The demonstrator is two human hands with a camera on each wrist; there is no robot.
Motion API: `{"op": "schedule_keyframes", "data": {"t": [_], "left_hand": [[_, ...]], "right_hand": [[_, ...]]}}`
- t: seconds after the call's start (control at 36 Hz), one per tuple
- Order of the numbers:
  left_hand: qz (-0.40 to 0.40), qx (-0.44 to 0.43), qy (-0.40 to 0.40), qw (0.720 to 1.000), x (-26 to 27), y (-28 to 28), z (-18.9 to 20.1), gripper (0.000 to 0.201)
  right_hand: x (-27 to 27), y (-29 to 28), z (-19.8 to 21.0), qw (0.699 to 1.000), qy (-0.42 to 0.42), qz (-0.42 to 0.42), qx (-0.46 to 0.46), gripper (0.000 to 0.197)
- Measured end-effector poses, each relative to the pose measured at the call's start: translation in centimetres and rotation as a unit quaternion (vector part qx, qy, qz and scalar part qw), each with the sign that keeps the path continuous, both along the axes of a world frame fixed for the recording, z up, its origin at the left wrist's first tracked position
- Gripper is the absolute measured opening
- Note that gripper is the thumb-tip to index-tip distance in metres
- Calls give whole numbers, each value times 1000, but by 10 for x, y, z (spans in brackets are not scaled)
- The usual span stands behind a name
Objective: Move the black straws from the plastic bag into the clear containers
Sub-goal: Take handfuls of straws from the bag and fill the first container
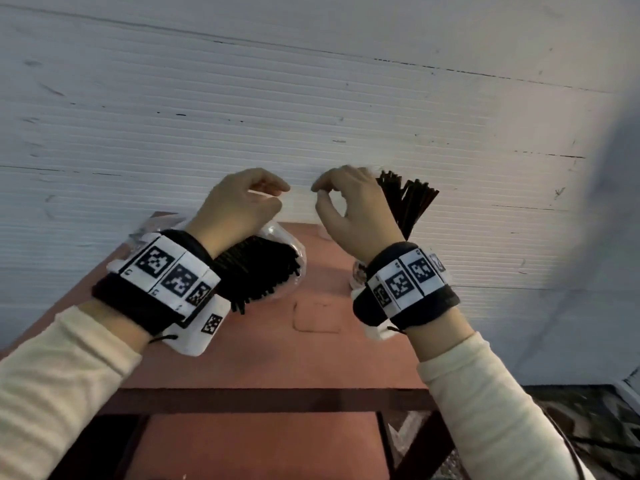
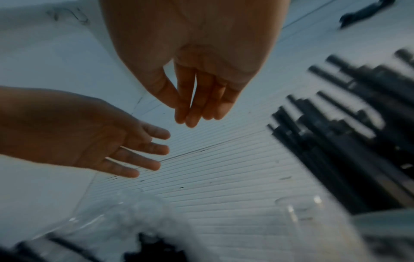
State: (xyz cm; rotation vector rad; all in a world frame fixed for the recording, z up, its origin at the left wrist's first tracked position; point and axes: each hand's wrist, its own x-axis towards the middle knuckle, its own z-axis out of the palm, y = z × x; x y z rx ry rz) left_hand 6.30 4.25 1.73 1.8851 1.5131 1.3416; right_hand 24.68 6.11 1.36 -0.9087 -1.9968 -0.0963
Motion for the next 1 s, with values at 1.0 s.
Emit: {"op": "schedule_keyframes", "data": {"t": [1.0], "left_hand": [[4,-108,59,992,-110,0,-23,48]], "right_hand": [[-142,3,-33,906,-286,-1,-310,41]]}}
